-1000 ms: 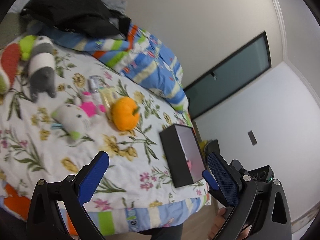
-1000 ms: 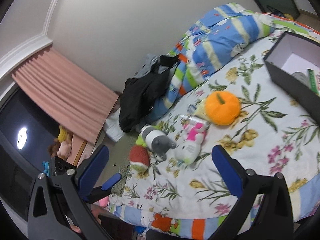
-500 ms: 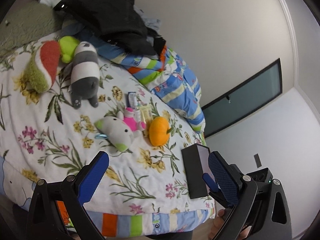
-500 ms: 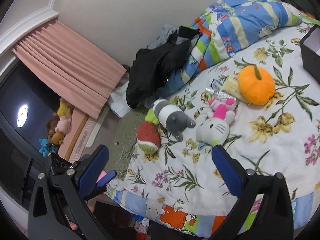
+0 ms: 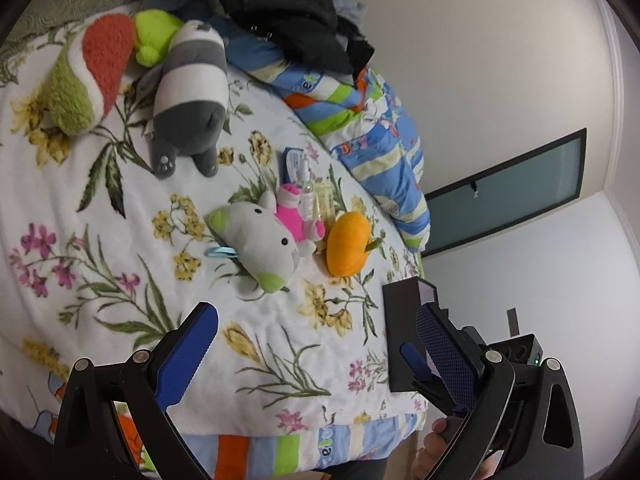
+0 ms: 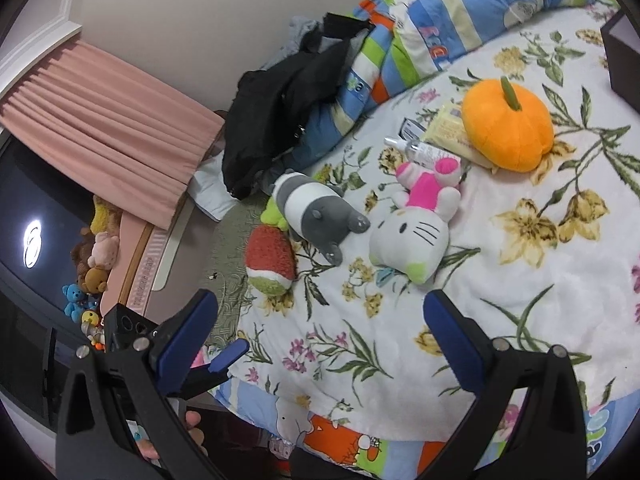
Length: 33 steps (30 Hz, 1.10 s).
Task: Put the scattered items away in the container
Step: 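Move both grippers down onto the white Hello Kitty plush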
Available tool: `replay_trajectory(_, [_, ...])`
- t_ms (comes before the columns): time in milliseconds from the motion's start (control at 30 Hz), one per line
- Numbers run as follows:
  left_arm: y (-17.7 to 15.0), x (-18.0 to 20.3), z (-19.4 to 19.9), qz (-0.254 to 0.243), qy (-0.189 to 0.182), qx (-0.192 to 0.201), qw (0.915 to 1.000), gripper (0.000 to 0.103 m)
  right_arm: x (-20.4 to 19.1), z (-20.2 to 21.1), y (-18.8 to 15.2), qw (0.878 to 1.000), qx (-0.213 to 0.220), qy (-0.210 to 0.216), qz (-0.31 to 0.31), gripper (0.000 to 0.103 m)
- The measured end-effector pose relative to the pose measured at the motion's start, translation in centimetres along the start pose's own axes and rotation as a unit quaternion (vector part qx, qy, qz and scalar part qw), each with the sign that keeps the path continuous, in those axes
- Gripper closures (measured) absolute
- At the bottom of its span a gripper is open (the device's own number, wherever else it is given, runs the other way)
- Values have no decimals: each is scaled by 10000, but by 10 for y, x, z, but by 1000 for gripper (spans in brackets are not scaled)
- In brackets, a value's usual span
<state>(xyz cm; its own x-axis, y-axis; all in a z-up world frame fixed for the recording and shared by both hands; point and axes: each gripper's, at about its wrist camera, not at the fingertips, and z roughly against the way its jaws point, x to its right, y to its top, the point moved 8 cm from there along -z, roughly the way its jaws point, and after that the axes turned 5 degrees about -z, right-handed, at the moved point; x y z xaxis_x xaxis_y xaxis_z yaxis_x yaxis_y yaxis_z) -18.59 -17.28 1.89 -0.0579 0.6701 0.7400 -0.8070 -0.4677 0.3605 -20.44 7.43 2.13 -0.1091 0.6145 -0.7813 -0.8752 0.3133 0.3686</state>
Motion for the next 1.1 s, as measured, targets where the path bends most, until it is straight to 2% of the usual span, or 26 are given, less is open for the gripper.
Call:
replay_trajectory(533, [10, -69, -111, 633, -41, -645, 9959, 3, 74, -90, 15, 9967, -502, 62, -638, 0])
replay_trajectory(967, [7, -98, -186, 1132, -255, -1058, 9876, 3, 114, -142, 26, 9907, -689, 307, -1131, 2])
replay_trajectory(1100, [7, -102, -200, 1243, -294, -1116, 9855, 3, 115, -151, 31, 9902, -697, 444, -1126, 7])
